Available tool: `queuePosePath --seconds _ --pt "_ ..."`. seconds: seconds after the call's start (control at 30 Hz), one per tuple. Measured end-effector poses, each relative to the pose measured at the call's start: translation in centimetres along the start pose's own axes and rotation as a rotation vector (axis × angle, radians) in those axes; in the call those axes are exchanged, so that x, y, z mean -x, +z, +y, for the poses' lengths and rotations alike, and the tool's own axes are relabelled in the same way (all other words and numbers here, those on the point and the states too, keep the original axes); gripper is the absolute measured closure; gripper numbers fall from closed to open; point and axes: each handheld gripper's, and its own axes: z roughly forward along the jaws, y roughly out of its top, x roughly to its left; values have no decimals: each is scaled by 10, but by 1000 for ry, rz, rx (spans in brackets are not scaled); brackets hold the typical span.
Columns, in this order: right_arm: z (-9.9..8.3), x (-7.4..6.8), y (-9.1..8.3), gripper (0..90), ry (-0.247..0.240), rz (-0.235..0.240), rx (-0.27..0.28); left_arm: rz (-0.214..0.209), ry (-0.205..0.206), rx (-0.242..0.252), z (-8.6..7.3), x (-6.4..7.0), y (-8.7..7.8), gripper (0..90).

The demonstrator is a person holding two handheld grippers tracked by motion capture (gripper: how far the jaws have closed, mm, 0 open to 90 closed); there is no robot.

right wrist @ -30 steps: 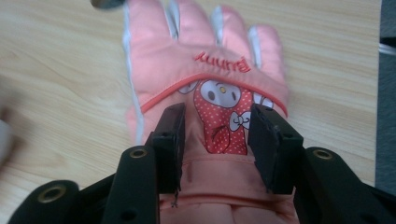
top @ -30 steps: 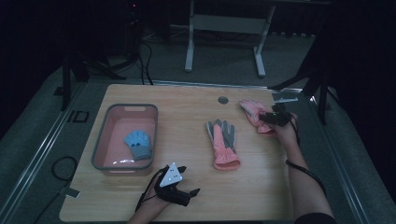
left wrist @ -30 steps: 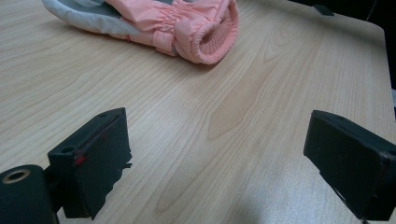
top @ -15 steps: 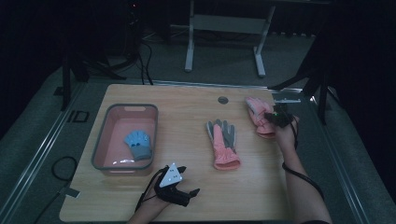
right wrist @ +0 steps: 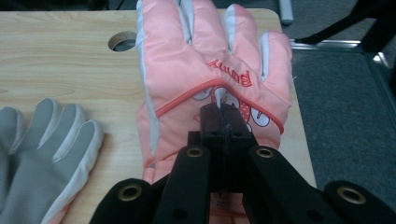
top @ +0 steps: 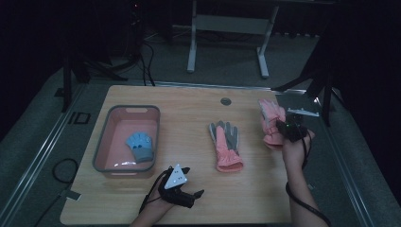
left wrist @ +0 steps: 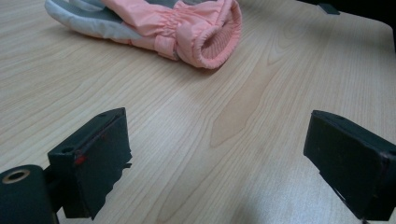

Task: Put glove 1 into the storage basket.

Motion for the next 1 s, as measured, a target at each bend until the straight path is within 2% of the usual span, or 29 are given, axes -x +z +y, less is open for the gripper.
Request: queuePosePath --seconds 0.03,0.07,0.17,0.23,0.43,0.63,0.8,0.9,1.0 --pt "-3 -4 -3 899 -9 -5 -3 -3 2 1 0 0 0 73" --pt "-6 -6 -6 899 2 -10 1 -3 2 3 0 0 0 73" --pt "-11 -15 -16 899 2 6 0 -5 9 -6 0 1 2 73" --pt "-16 -20 -22 899 -7 -14 3 -7 14 -4 1 2 2 73" --pt "-36 -19 -30 898 61 -23 7 -8 13 3 2 2 2 73" --pt "-58 -18 -18 898 111 -17 -37 -9 17 -4 1 3 2 73" --pt "-69 -17 -4 893 123 -26 -68 -10 18 -8 1 3 3 73" --pt "-73 -16 5 881 110 -44 -94 -13 21 -11 1 3 3 73" --pt "-81 -15 15 860 110 -28 -110 -15 22 -12 1 3 3 73"
